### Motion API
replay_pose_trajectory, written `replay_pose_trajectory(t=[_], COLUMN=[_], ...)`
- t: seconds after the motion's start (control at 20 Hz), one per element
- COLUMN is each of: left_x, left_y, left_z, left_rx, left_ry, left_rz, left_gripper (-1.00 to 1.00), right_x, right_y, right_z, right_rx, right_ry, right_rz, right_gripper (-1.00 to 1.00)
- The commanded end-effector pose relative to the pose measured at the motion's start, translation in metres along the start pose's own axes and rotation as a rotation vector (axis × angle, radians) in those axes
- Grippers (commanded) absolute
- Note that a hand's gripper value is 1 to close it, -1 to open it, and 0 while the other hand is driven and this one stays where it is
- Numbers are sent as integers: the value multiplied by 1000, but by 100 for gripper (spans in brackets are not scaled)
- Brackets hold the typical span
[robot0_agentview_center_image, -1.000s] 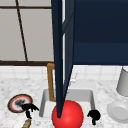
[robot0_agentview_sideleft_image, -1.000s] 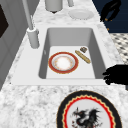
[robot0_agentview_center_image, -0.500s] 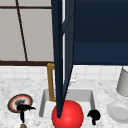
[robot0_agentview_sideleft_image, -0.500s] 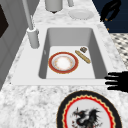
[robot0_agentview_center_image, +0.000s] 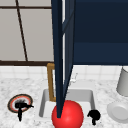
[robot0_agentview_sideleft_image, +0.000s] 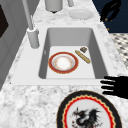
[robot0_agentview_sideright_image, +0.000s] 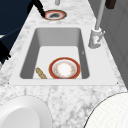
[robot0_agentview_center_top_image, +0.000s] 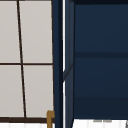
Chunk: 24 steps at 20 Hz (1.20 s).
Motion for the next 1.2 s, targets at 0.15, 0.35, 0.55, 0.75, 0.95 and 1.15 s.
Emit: replay_pose_trajectory(t=[0.15, 0.35, 0.55, 0.75, 0.95, 1.15], left_x=[-4, -2, -1, -2, -1, -1], left_y=[5, 3, 4, 3, 3, 2], left_z=[3, 2, 5, 3, 4, 3], left_rx=[-9, -2, 2, -9, 0, -8], left_ry=[-10, 0, -5, -7, 1, -4], left_rz=[8, 3, 2, -12, 2, 1], left_gripper=[-100, -100, -100, -100, -100, -100], right_x=[0, 0, 0, 0, 0, 0], right_y=[0, 0, 0, 0, 0, 0], right_z=[0, 0, 0, 0, 0, 0], right_rx=[0, 0, 0, 0, 0, 0], right_ry=[0, 0, 0, 0, 0, 0], right_rz=[0, 0, 0, 0, 0, 0], right_gripper=[0, 0, 0, 0, 0, 0])
